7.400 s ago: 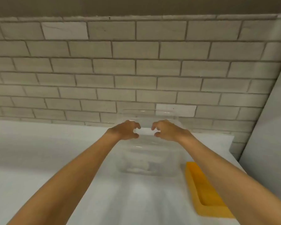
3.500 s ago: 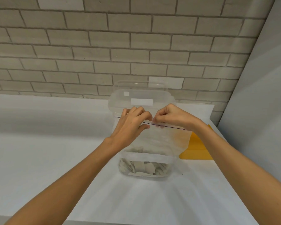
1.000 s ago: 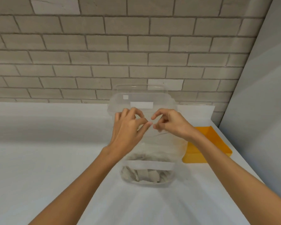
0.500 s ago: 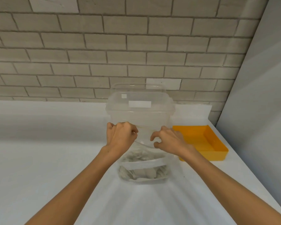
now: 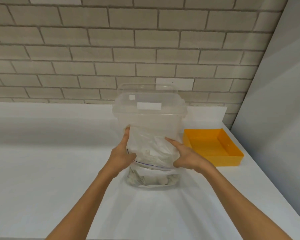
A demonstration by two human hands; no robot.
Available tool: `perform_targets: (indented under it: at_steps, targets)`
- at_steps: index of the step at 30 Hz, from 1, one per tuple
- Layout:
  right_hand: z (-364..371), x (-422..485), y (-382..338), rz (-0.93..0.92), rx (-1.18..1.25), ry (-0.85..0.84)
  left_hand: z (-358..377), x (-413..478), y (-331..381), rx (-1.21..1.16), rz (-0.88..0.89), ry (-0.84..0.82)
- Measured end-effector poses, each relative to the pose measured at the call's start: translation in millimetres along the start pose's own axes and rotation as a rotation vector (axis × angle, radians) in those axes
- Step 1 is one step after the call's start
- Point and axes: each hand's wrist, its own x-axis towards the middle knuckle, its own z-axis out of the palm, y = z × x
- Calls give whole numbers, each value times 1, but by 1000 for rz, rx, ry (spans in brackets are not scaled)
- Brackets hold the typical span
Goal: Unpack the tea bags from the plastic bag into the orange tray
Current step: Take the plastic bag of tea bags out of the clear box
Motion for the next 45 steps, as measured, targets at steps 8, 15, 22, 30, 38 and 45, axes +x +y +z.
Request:
perform_targets:
  at_steps: [8, 15, 22, 30, 38, 45]
  targets:
    - [52, 10, 20, 188, 904, 227, 18, 9, -3, -1432, -425, 39]
    - [48, 13, 22, 403, 1721, 368, 24, 9, -19, -1180, -525, -13]
    - [40, -7, 28, 362, 1289, 130, 32, 0, -40, -449, -182, 205]
    - [21, -12, -3, 119, -140, 404, 35, 7, 3, 282, 118, 145]
    - [63, 11, 28, 428, -317, -59, 64, 6, -21, 630, -180, -128]
    - [54, 13, 29, 274, 227, 100, 51, 17, -37, 113, -163, -243]
